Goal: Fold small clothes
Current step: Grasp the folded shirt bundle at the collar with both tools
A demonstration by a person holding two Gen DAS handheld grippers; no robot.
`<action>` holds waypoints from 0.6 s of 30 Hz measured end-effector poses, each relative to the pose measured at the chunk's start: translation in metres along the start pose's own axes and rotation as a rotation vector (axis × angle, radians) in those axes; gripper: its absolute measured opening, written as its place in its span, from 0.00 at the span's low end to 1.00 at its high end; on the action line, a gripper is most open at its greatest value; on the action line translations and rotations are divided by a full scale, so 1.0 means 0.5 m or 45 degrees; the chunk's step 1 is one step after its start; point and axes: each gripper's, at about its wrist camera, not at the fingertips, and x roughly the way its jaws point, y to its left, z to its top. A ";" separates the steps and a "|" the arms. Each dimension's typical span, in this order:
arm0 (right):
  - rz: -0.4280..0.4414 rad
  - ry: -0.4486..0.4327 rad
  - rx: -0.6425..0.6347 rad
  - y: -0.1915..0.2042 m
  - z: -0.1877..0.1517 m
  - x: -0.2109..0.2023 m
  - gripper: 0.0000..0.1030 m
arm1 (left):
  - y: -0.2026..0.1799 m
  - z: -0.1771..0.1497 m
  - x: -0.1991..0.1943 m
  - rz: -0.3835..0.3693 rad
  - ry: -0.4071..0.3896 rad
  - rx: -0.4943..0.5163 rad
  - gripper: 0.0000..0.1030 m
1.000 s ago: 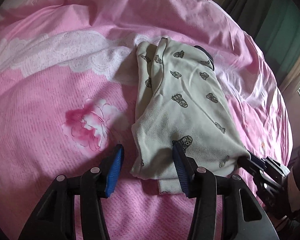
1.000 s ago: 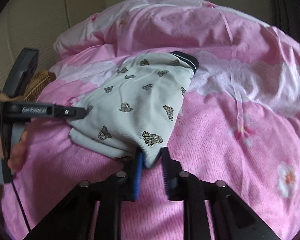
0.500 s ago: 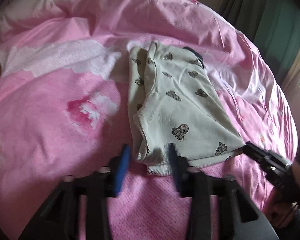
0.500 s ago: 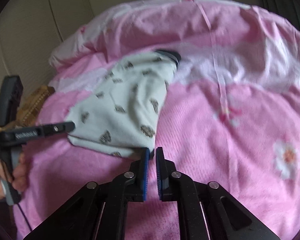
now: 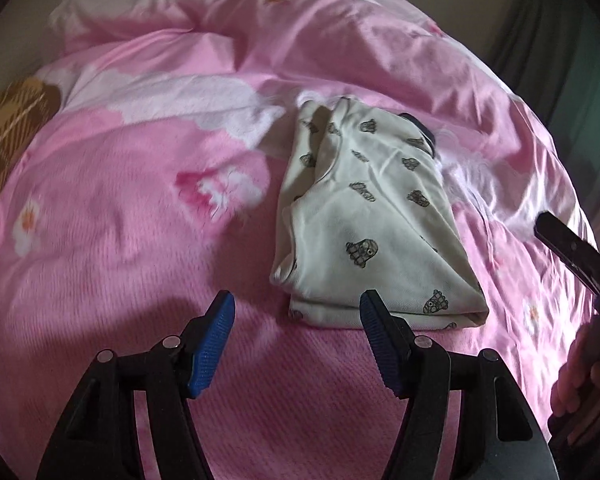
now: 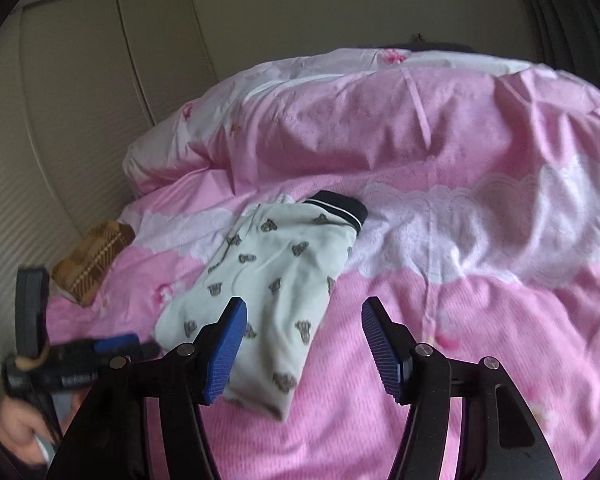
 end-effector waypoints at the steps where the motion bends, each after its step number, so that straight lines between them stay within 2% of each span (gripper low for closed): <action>1: 0.021 0.014 0.015 -0.008 0.008 0.012 0.61 | 0.000 -0.002 0.000 0.005 -0.002 -0.016 0.62; 4: 0.106 0.073 0.072 -0.039 0.035 0.065 0.64 | 0.003 -0.016 -0.002 -0.006 -0.017 -0.115 0.66; 11: 0.245 0.189 0.215 -0.103 0.077 0.178 0.64 | 0.021 -0.060 0.017 -0.228 -0.043 -0.460 0.67; 18: 0.305 0.280 0.259 -0.124 0.086 0.258 0.64 | 0.033 -0.064 0.051 -0.345 -0.074 -0.616 0.70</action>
